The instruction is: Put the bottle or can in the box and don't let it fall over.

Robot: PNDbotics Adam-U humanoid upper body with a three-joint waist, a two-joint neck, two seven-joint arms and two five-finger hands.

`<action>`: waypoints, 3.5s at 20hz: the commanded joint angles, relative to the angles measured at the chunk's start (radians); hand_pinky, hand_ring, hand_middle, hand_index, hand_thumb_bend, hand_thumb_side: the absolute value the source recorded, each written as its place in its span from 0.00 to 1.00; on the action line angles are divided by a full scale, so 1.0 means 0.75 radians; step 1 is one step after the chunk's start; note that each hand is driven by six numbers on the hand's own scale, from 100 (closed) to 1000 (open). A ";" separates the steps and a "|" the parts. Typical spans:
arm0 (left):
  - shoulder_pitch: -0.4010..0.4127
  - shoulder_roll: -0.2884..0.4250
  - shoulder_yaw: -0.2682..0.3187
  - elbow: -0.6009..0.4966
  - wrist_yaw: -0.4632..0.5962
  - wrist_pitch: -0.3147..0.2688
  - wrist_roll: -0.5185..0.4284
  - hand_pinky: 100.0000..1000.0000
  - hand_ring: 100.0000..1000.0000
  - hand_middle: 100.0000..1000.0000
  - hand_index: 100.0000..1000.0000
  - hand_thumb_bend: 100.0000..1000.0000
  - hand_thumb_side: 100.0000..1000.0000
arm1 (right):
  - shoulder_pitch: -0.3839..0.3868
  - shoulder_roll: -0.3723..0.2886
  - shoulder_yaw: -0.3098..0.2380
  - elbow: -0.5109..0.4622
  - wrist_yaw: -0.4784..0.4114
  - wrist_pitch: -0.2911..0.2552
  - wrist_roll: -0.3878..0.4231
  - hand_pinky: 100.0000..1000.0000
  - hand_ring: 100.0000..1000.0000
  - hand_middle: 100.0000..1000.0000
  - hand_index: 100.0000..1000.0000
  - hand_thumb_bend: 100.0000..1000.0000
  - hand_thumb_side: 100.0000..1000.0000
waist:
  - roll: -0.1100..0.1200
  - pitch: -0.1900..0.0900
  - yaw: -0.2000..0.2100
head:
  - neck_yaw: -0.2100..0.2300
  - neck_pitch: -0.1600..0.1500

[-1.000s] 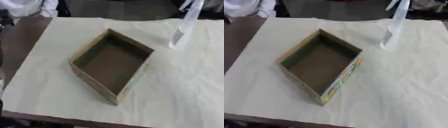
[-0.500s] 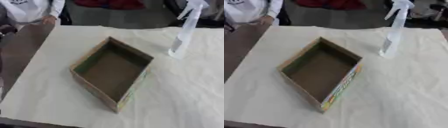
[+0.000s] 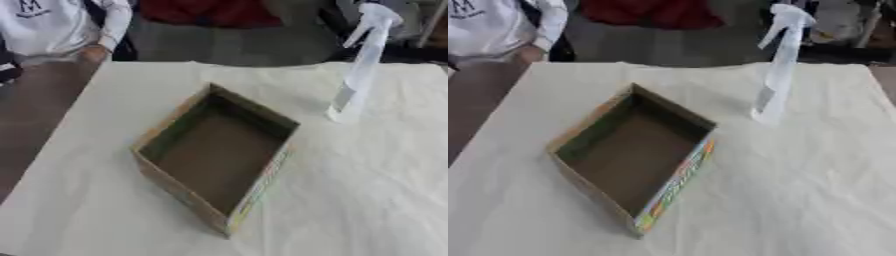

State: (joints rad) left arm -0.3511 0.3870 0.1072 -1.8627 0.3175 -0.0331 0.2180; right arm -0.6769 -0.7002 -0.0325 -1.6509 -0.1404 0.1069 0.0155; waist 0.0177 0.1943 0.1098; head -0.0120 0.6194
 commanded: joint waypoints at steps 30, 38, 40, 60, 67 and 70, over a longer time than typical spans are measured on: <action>-0.048 0.053 -0.032 -0.022 0.012 0.008 -0.043 0.68 0.69 0.70 0.86 0.17 0.59 | -0.773 0.131 0.071 1.244 0.797 -0.371 0.354 0.89 0.95 0.92 0.94 0.00 0.97 | -0.021 -0.046 0.006 | -0.051 -0.026; -0.054 0.052 -0.031 -0.027 0.013 0.007 -0.045 0.68 0.69 0.70 0.86 0.17 0.59 | -0.784 0.162 0.082 1.240 0.792 -0.364 0.358 0.88 0.94 0.92 0.94 0.00 0.97 | -0.020 -0.030 0.019 | -0.059 -0.049; -0.056 0.053 -0.030 -0.028 0.014 0.007 -0.044 0.68 0.69 0.70 0.86 0.17 0.59 | -0.783 0.168 0.088 1.237 0.787 -0.367 0.364 0.88 0.94 0.92 0.94 0.00 0.98 | -0.020 -0.024 0.022 | -0.061 -0.053; -0.039 0.080 -0.032 -0.018 0.005 0.011 -0.059 0.68 0.69 0.70 0.86 0.16 0.60 | -0.799 0.083 0.096 1.118 0.626 -0.360 0.596 0.88 0.94 0.92 0.95 0.00 1.00 | -0.031 -0.023 0.012 | -0.058 -0.050; -0.040 0.081 -0.033 -0.020 0.005 0.011 -0.065 0.68 0.69 0.70 0.86 0.16 0.60 | -0.780 0.065 0.113 1.080 0.615 -0.346 0.698 0.89 0.94 0.92 0.95 0.00 0.96 | -0.031 -0.022 0.012 | -0.073 -0.105; -0.039 0.082 -0.033 -0.019 0.005 0.011 -0.066 0.68 0.69 0.70 0.86 0.16 0.60 | -0.776 0.063 0.116 1.073 0.597 -0.351 0.767 0.90 0.94 0.91 0.94 0.00 0.89 | -0.028 -0.021 0.012 | -0.079 -0.122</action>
State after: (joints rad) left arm -0.3715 0.4136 0.0822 -1.8621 0.3222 -0.0226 0.1721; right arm -1.2391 -0.6155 0.0564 -0.8238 0.3169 -0.1549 0.5715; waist -0.0063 0.1977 0.1178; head -0.0657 0.5460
